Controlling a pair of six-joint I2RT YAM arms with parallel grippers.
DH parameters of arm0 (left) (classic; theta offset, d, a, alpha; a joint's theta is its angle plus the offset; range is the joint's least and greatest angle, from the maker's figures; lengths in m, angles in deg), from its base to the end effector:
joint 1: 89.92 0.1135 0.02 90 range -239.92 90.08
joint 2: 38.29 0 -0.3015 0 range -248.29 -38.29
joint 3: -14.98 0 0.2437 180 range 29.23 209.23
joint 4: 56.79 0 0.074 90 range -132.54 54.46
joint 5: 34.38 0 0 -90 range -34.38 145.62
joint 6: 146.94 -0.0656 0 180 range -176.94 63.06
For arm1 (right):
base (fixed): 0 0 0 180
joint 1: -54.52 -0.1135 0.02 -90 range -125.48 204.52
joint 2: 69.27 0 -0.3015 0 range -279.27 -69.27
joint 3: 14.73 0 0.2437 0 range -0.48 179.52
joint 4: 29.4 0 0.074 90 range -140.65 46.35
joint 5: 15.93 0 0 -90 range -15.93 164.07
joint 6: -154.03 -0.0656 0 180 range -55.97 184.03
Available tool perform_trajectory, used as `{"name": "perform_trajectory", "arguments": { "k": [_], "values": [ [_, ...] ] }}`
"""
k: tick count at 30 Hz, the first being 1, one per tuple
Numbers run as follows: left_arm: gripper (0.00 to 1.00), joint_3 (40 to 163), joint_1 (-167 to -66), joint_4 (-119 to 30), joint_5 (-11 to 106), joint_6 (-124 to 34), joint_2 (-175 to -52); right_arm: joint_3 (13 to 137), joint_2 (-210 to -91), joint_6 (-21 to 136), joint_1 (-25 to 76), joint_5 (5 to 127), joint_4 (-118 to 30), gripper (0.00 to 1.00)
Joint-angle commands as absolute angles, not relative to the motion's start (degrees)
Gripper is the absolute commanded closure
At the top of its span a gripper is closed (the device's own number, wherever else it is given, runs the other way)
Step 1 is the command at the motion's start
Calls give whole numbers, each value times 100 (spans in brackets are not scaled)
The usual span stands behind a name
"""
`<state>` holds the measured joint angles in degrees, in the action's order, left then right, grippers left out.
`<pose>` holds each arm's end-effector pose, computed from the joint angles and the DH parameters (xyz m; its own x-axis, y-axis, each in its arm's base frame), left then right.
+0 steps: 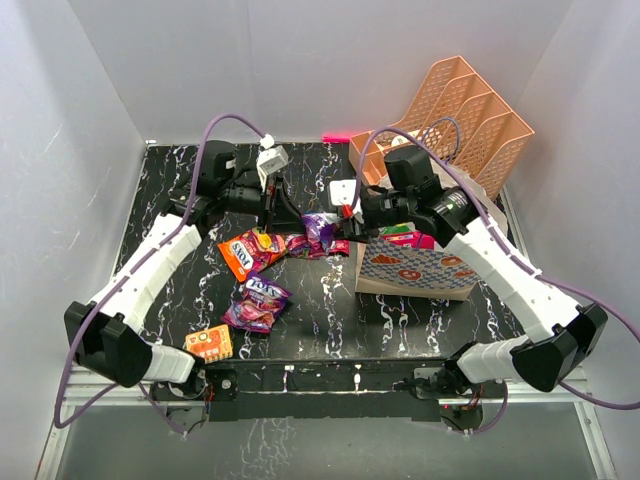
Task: Place the snacks into the paper bag
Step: Pick up the snack from the center of the board, then place the snack in the paper bag.
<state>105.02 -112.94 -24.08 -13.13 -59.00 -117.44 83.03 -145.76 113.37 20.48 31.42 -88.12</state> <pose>0.2461 -0.1710 0.4193 -0.3082 0.1451 -0.9402 0.9498 -0.0100 -0.3128 0.2019 0.1900 0.4207 0.3221 -0.4557 -0.8298 -0.9409 -0.0573 -0.3338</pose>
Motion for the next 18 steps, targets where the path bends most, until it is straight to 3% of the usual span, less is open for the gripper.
{"name": "perform_trajectory", "arguments": {
  "k": [1, 4, 8, 13, 18],
  "values": [
    [87, 10428, -11312, -2650, -1830, -5852, -11255, 8253, -14281, 11083, 2234, 2916, -8372, 69],
    [81, 10417, -11297, -2656, -1858, -5848, -11227, 8210, -14217, 11028, 2330, 2815, -8349, 81],
    [65, 10461, -11248, -2620, -1900, -5838, -11165, 8126, -14117, 10983, 2440, 2793, -8353, 91],
    [43, 10583, -11141, -2332, -1896, -6122, -11072, 8021, -13991, 10924, 2574, 2818, -8331, 92],
    [29, 10816, -11029, -1760, -1842, -6687, -11000, 8139, -13936, 10610, 2703, 2803, -8233, 92]
  ]
}}
